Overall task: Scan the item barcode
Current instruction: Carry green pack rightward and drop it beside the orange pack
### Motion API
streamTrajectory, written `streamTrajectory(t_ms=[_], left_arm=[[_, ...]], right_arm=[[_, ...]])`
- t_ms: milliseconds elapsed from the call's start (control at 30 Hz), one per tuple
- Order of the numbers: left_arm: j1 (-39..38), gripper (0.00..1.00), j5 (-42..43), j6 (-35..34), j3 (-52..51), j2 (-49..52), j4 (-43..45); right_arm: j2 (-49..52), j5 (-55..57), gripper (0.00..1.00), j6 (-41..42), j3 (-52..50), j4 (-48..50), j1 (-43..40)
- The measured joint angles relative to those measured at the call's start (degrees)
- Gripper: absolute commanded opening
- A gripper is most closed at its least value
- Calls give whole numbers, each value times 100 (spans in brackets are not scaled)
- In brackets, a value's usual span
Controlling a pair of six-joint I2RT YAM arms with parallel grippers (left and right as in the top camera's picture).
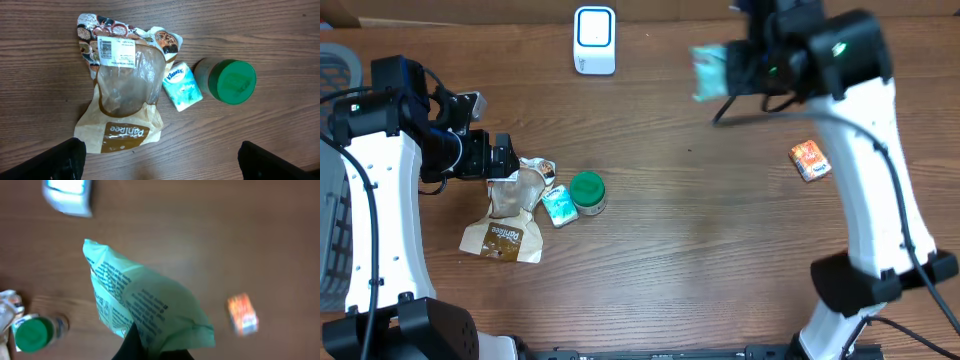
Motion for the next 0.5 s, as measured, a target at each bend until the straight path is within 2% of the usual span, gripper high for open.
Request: streamTrajectory(t_ms=[200,500], left_arm=[[0,99,0,0,0,2,0],[0,100,0,0,0,2,0]], right_arm=[[310,-498,4,640,-385,-107,-1237],[310,-975,4,857,-2302,975,-2752]])
